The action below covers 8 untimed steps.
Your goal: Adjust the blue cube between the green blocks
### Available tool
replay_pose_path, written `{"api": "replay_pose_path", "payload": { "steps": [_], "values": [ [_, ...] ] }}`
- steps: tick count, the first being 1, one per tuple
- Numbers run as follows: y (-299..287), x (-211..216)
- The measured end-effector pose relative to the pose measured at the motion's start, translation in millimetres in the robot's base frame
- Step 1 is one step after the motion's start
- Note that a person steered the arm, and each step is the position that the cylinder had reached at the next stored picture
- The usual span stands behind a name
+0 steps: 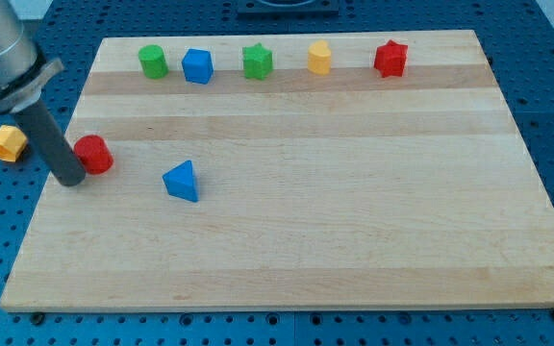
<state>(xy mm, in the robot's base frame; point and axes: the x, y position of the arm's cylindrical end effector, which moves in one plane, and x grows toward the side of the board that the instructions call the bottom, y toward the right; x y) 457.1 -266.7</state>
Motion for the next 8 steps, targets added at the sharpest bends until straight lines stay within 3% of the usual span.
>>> {"api": "replay_pose_path", "payload": {
  "steps": [3, 5, 8],
  "values": [
    [156, -52],
    [89, -120],
    [111, -155]
  ]
}}
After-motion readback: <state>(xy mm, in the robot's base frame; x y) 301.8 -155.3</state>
